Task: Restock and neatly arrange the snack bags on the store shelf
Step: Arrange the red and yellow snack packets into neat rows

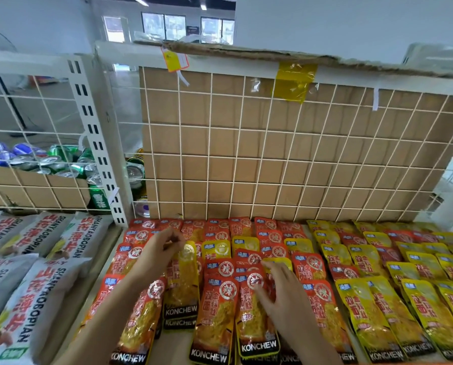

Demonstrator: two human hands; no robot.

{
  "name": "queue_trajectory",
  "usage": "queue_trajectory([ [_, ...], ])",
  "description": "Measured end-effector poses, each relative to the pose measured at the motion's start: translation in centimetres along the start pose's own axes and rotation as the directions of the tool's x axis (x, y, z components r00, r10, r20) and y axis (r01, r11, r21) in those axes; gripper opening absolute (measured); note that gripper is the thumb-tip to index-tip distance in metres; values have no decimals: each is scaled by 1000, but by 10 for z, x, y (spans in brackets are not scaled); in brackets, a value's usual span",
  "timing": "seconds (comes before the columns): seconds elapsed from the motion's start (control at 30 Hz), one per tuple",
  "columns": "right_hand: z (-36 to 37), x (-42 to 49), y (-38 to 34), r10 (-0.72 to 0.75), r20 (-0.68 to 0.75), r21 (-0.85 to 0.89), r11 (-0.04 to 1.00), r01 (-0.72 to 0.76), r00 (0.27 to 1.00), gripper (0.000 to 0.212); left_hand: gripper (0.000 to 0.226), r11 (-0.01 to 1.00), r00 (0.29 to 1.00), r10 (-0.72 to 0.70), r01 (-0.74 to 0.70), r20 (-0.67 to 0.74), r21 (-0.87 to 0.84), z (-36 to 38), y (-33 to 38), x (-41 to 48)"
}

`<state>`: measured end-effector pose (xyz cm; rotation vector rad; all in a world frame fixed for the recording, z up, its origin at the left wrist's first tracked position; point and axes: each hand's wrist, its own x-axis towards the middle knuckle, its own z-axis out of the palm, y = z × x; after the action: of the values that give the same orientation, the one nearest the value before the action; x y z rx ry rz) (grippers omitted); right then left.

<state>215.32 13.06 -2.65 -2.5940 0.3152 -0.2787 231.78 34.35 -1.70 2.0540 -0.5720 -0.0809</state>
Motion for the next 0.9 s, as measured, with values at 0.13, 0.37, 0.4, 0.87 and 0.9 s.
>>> queue_trajectory([
  [0.13,-2,11,1,0,8,-19,1000,0,1000,50,19,994,993,31,-43,-117,-101,-5,4,9],
  [0.37,0,50,-13,-96,14,-95,991,97,995,43,21,935,955,-32,-75,-294,-347,-12,6,18],
  [0.4,2,57,-15,-123,18,-118,985,124,992,40,21,935,953,-40,-70,-300,-347,-15,5,19],
  [0.87,39,122,-40,-103,239,-246,955,163,965,60,14,992,985,-17,-5,-170,-127,-36,-5,-7],
  [0.9,40,122,-39,-110,230,-214,964,160,967,54,14,993,985,-19,-2,-174,-120,-36,-6,-8],
])
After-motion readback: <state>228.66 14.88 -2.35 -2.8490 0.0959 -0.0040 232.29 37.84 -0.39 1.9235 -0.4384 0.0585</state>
